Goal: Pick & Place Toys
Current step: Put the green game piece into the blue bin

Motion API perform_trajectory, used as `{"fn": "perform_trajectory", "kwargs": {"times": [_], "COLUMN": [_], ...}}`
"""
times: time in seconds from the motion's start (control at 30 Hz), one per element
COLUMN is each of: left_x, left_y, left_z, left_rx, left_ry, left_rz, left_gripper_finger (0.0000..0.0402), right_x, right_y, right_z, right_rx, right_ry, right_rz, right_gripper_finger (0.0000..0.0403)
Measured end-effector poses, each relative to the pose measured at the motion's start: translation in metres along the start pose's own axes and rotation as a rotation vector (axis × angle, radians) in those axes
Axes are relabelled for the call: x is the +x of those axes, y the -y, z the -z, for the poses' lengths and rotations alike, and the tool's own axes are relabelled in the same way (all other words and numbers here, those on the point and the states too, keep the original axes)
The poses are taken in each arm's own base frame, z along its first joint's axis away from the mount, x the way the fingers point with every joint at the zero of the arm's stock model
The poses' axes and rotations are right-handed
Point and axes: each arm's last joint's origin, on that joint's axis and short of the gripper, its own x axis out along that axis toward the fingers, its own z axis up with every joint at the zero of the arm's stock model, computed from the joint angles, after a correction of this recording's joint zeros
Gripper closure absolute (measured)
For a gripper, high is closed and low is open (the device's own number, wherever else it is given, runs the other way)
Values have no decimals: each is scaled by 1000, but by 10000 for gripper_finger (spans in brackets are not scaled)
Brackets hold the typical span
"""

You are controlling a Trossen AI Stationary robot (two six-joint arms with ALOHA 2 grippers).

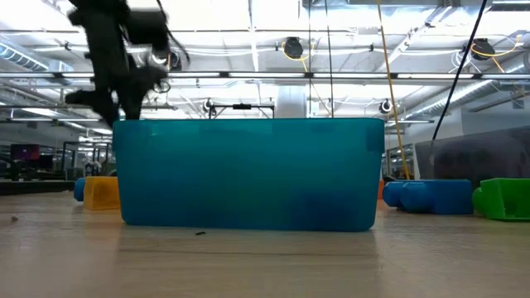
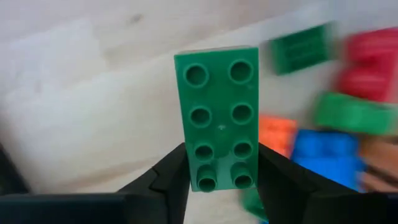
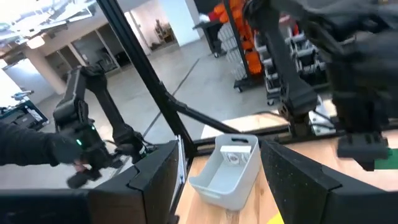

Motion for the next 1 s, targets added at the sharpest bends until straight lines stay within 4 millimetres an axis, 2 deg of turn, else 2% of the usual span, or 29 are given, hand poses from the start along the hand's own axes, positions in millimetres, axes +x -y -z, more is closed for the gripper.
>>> {"fn": "perform_trajectory", "kwargs": {"times": [0.13, 0.3, 0.47, 0.57, 0.77, 1.0], "left_x": [-39, -86, -112, -114, -103, -94], "left_y": [1, 15, 39, 56, 86, 107], "left_z": [10, 19, 25, 28, 36, 41], "left_rx": [77, 199, 298, 351, 413, 443], "left_ry": [178, 421, 574, 612, 603, 598], "left_rz": [264, 689, 975, 1060, 1129, 1187], "left_gripper_finger": [249, 243, 242, 249, 243, 247], "right_x": [0, -1, 6, 13, 19, 13], "right_y": [1, 8, 20, 28, 36, 46], "right_z": [-4, -6, -8, -10, -10, -15], "right_rx": [-9, -16, 40, 76, 111, 163], "right_ry": [49, 79, 137, 195, 247, 267], "right_rz": [48, 110, 115, 119, 107, 132], "right_gripper_finger": [181, 181, 181, 181, 181, 181]}}
